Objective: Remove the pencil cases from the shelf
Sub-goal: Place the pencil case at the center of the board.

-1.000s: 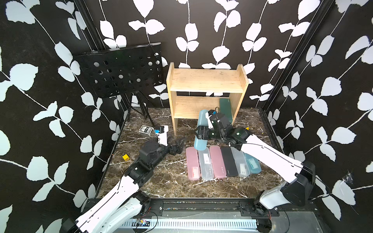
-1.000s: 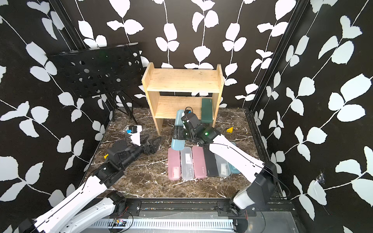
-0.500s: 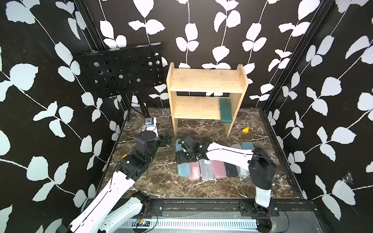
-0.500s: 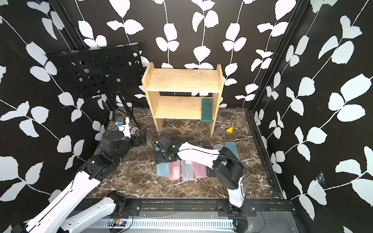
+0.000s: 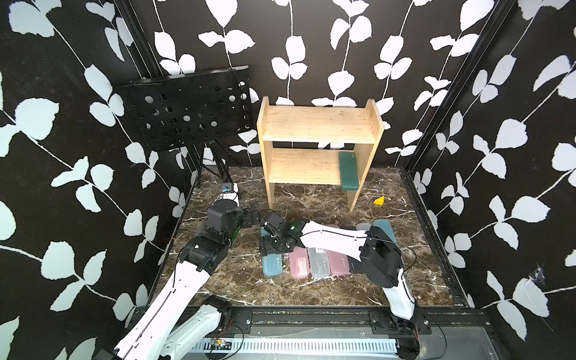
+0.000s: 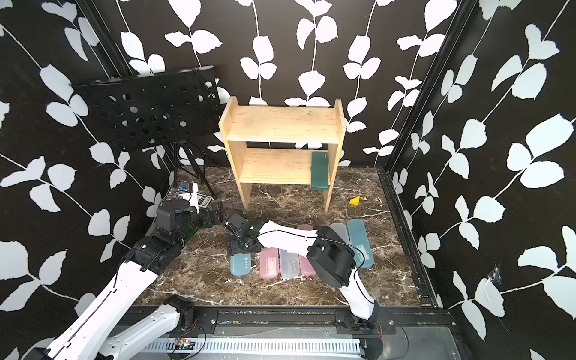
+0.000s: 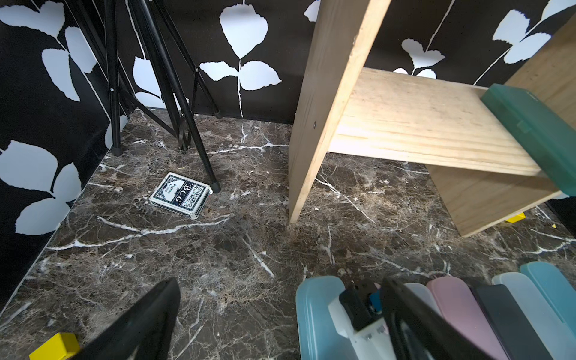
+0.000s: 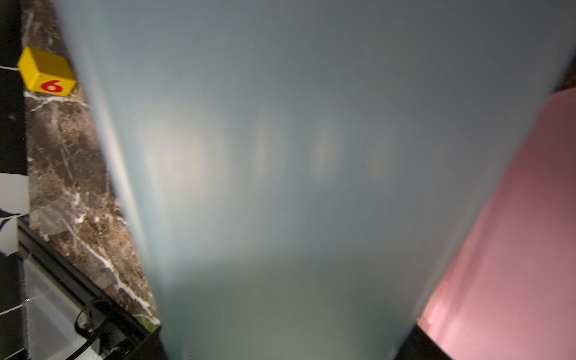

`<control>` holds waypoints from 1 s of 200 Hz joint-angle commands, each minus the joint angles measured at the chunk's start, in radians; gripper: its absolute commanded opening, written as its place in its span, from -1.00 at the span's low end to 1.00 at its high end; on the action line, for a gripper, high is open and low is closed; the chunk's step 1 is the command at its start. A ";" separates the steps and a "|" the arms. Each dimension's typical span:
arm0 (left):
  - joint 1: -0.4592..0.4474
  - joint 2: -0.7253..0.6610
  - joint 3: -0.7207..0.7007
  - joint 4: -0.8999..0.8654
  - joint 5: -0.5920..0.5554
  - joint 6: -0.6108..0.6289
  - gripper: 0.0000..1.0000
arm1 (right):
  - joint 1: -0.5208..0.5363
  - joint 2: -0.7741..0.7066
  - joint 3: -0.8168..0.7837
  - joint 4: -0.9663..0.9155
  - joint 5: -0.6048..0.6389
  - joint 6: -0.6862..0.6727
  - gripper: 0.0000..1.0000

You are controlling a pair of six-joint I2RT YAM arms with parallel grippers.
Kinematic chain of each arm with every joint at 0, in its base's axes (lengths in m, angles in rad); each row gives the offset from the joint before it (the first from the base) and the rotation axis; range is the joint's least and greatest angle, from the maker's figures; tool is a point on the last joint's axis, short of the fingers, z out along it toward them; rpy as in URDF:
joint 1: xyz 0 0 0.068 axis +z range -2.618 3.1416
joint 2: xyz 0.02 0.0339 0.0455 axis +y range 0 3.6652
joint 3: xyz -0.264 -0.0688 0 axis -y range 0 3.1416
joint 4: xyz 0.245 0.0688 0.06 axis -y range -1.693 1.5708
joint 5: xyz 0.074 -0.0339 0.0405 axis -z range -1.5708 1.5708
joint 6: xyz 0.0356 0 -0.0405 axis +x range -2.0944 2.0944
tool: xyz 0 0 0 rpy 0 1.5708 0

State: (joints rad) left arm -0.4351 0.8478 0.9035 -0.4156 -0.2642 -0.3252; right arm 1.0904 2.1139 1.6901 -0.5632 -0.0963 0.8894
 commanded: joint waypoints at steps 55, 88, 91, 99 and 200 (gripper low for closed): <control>0.012 -0.044 -0.026 -0.017 0.000 0.000 0.97 | 0.000 0.045 0.050 -0.097 0.056 0.020 0.65; 0.015 -0.047 -0.031 -0.020 -0.001 0.003 0.97 | -0.003 0.051 0.056 -0.112 0.067 0.022 0.75; 0.016 -0.048 -0.031 -0.020 -0.001 0.002 0.97 | -0.003 0.052 0.057 -0.114 0.068 0.022 0.75; 0.016 -0.047 -0.032 -0.022 -0.001 0.002 0.97 | -0.004 0.054 0.057 -0.117 0.069 0.022 0.76; 0.032 -0.037 -0.016 0.000 0.115 -0.052 0.97 | -0.045 -0.259 -0.149 0.022 0.219 -0.032 0.96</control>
State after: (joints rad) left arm -0.4168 0.8047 0.8814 -0.4290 -0.2356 -0.3382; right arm 1.0813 2.0449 1.6314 -0.6079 0.0238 0.8860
